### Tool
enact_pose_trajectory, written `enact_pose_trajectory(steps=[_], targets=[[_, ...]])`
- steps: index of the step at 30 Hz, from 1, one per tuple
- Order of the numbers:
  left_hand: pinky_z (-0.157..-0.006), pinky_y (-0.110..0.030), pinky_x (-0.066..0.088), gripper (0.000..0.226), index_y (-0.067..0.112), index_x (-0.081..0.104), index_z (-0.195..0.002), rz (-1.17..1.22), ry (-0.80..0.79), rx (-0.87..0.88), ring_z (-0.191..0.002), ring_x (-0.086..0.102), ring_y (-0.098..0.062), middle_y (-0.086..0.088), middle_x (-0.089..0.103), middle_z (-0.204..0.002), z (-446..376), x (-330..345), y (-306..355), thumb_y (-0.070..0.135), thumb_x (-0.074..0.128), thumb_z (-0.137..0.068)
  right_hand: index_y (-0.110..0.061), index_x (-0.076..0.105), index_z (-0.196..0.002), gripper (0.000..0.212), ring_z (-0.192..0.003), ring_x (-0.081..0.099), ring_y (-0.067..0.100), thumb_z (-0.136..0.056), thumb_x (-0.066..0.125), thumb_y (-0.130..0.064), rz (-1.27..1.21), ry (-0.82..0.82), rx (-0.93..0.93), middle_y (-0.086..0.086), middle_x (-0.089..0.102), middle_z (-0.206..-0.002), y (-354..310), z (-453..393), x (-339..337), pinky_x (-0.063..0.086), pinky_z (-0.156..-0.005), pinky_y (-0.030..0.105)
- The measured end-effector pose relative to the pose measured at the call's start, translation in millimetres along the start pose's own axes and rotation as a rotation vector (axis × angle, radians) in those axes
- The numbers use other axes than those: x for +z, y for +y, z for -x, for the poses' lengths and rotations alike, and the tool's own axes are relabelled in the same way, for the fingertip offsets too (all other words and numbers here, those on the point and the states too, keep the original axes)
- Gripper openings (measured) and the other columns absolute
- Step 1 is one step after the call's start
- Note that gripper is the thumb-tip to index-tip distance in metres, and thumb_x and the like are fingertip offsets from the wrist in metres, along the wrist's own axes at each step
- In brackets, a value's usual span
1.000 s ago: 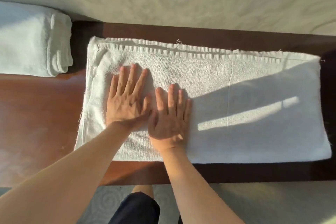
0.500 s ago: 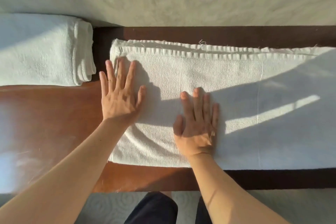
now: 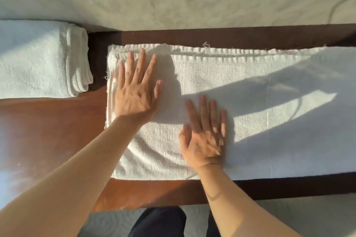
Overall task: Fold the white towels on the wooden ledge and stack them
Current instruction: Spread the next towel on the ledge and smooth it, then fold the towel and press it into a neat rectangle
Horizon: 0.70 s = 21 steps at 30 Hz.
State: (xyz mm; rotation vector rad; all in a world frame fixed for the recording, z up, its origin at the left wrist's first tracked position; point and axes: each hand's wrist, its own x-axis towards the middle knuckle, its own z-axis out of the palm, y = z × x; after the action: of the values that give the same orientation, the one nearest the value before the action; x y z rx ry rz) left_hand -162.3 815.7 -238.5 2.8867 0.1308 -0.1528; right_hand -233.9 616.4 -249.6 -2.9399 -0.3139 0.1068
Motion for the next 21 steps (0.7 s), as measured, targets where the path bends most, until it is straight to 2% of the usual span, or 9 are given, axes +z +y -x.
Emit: enact_pose_trajectory(steps=[2,3,6,9,12,15,19,21], targets=[[-0.127,-0.048,0.001,0.062,0.024,0.011,-0.162,0.080,-0.011,0.042,-0.156,-0.005,-0.027,-0.004,0.003,-0.170,37,7,26,0.044,0.027,-0.106,-0.024,0.039,-0.154,0.060,-0.154,0.020,0.034,-0.096,0.040,-0.038,-0.049,0.099,0.008,0.010,0.027,-0.165,1,-5,4,0.022,-0.119,0.060],[-0.127,-0.048,0.003,0.063,0.024,0.011,-0.162,0.092,-0.026,0.046,-0.157,-0.005,-0.026,-0.002,0.002,-0.170,61,11,33,0.042,0.030,-0.106,-0.025,0.041,-0.154,0.059,-0.153,0.021,0.034,-0.096,0.040,-0.037,-0.072,0.115,0.005,0.010,0.028,-0.164,1,-5,4,0.022,-0.119,0.060],[-0.125,-0.052,0.011,0.063,0.024,0.016,-0.162,0.018,-0.088,0.026,-0.157,0.000,-0.026,-0.001,0.008,-0.170,140,18,24,0.045,0.028,-0.104,-0.025,0.036,-0.156,0.060,-0.155,0.014,0.033,-0.097,0.043,-0.035,-0.108,0.074,-0.005,0.008,0.023,-0.166,1,-1,3,0.017,-0.122,0.060],[-0.123,-0.056,0.018,0.063,0.022,0.023,-0.161,-0.069,-0.127,0.032,-0.157,0.005,-0.028,-0.003,0.014,-0.169,178,19,-1,0.049,0.024,-0.103,-0.022,0.036,-0.156,0.060,-0.154,0.016,0.035,-0.098,0.045,-0.034,-0.123,0.091,-0.019,0.010,0.025,-0.166,1,-2,4,0.017,-0.121,0.062],[-0.125,-0.054,0.012,0.065,0.023,0.021,-0.161,-0.026,-0.127,-0.017,-0.157,0.002,-0.026,-0.001,0.009,-0.170,169,17,1,0.051,0.026,-0.103,-0.022,0.037,-0.156,0.059,-0.154,0.017,0.035,-0.099,0.042,-0.034,-0.133,0.081,-0.010,0.011,0.026,-0.165,0,-3,5,0.016,-0.122,0.061],[-0.126,-0.051,0.009,0.064,0.019,0.025,-0.160,0.060,-0.060,-0.048,-0.157,0.001,-0.025,-0.003,0.010,-0.170,149,14,29,0.049,0.025,-0.104,-0.022,0.035,-0.157,0.058,-0.155,0.015,0.034,-0.100,0.040,-0.032,-0.182,0.044,-0.020,0.011,0.023,-0.166,2,-2,1,0.012,-0.123,0.058],[-0.127,-0.045,0.006,0.058,0.025,0.022,-0.161,0.032,-0.054,0.081,-0.157,0.002,-0.025,-0.003,0.009,-0.170,128,24,58,0.041,0.028,-0.106,-0.016,0.032,-0.158,0.059,-0.155,0.015,0.028,-0.100,0.033,-0.028,-0.337,-0.037,-0.096,0.009,0.023,-0.167,16,3,-11,0.014,-0.124,0.055],[-0.126,-0.048,0.009,0.053,0.025,0.033,-0.156,0.032,-0.005,-0.007,-0.156,0.009,-0.026,-0.003,0.020,-0.168,119,33,67,0.033,0.040,-0.104,-0.021,0.028,-0.159,0.057,-0.156,0.009,0.023,-0.103,0.031,-0.031,-0.316,-0.074,-0.085,0.005,0.015,-0.169,45,9,-20,0.014,-0.125,0.054]])
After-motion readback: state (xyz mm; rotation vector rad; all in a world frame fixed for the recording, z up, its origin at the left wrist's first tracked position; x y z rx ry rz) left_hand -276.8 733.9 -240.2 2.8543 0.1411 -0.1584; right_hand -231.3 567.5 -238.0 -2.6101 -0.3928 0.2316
